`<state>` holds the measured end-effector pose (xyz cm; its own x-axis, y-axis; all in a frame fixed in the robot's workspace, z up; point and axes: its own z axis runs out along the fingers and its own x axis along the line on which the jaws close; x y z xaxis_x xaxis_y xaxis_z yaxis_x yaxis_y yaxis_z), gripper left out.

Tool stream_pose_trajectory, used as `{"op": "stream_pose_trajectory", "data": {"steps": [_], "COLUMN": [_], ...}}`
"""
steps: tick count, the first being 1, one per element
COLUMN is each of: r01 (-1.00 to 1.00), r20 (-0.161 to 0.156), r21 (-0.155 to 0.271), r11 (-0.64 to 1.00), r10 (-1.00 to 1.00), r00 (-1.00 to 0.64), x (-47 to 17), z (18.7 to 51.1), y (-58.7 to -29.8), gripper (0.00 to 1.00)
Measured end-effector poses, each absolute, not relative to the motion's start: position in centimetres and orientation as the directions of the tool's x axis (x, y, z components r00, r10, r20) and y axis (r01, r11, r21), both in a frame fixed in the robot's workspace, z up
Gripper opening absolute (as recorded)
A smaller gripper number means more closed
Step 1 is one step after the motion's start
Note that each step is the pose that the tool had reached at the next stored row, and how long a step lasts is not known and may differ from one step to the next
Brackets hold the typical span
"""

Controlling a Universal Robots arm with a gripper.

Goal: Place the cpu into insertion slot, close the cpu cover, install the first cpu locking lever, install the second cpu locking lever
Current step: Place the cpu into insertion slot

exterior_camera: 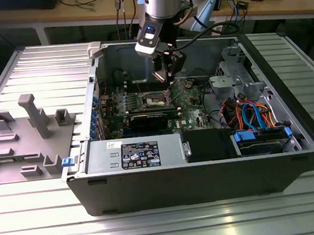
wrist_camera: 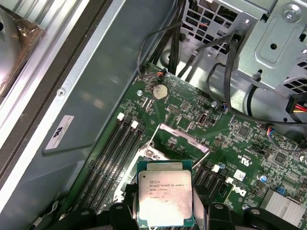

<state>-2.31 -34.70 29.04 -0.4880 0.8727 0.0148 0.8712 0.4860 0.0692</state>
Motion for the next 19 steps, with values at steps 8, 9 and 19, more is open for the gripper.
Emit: {"op": "stream_pose_trajectory", "data": {"steps": [8,9,19], "r01": [0.875,0.875,0.880], "r20": [0.015,0.015,0.015], "r21": [0.069,0.069,0.069], "r11": [0.480,0.479,0.470], "r10": [0.876,0.877,0.881], "r00": [-0.482,-0.481,-0.472], "x": [-2.31,-2.31,-2.31], "z": [29.03,29.03,29.04], "y": [-34.70,-34.70,-34.70], "gripper": [0.54,0.54,0.54]}}
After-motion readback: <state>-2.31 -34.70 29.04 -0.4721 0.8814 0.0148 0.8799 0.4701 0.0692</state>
